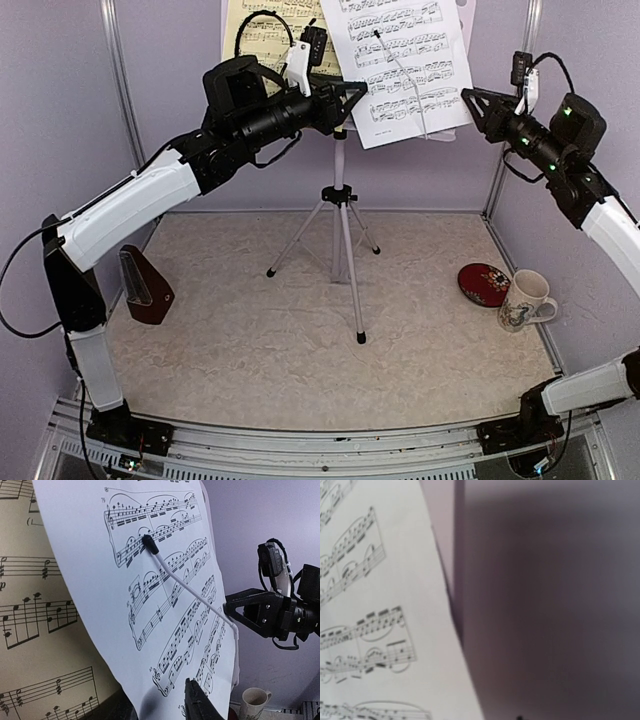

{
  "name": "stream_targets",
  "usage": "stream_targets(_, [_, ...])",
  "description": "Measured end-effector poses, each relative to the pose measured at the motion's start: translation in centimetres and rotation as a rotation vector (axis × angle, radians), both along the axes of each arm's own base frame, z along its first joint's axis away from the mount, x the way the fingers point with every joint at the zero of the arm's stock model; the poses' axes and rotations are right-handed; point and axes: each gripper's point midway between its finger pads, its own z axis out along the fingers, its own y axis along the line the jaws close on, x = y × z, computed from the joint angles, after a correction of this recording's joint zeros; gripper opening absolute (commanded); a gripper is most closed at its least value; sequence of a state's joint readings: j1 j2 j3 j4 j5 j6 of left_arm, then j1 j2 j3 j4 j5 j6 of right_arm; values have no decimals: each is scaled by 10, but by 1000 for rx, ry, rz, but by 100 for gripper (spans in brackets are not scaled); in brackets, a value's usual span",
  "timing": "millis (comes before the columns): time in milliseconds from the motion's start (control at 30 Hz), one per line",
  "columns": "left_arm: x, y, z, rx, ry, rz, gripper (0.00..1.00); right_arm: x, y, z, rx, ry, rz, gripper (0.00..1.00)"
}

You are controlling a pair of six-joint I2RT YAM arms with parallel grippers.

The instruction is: Set up the instrument practice props

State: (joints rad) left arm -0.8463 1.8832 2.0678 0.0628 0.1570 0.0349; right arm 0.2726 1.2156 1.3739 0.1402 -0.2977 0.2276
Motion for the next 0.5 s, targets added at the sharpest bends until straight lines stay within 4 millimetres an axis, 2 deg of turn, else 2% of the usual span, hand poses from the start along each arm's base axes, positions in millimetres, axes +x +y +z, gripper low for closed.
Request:
stream_targets(167, [0, 1, -1, -7, 12, -2, 22, 1, 7, -2, 4, 10, 45, 15])
stream_targets(300, [0, 2, 1, -23, 19, -1, 9, -1, 8, -1, 8, 7, 59, 0])
stream_targets(400, [0, 2, 2, -29, 21, 2, 1, -2, 8, 2, 13, -1, 68, 0])
stream_targets(500, [1, 3, 5, -35, 20, 8, 0, -2, 9, 1, 17, -5, 72, 0])
